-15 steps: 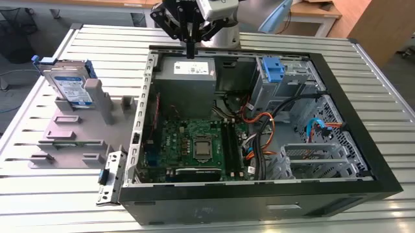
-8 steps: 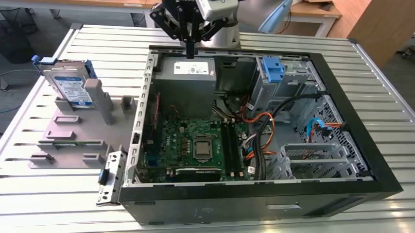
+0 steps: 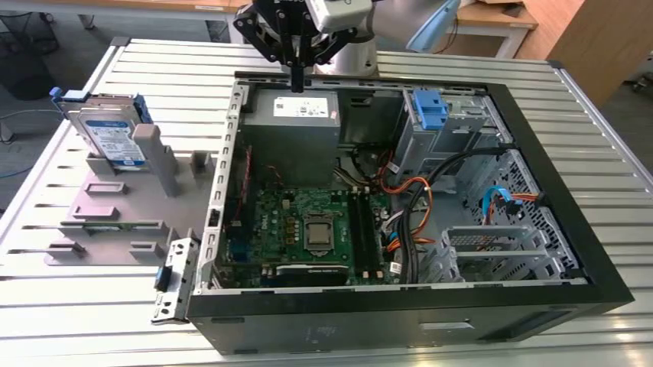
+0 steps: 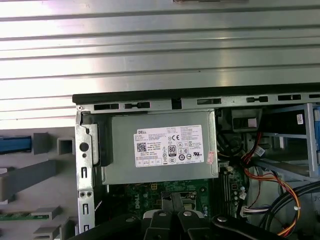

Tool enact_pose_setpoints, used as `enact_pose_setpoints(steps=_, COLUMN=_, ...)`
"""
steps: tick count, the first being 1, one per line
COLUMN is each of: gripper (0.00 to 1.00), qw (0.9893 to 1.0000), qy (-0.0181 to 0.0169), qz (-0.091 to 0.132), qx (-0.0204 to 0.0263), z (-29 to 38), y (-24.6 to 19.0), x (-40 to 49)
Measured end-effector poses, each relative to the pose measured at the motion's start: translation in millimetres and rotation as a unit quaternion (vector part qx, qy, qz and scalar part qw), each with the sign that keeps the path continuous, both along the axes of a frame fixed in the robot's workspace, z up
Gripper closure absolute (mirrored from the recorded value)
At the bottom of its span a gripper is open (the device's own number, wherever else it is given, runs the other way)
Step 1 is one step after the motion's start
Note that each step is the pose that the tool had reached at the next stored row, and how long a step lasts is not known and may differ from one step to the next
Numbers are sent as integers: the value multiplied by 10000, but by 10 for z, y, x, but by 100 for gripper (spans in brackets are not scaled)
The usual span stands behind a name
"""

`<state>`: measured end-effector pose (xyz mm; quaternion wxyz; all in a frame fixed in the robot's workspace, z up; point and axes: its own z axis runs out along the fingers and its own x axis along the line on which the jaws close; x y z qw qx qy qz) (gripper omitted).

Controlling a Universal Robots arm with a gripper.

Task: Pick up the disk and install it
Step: 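Reach for the disk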

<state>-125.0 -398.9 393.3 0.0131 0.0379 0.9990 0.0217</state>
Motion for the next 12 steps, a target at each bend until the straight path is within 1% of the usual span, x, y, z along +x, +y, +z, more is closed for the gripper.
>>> enact_pose_setpoints(steps=12, gripper=89, qw=10000, qy=-4, qz=0, qx=0, z=-3, y=0, x=-80)
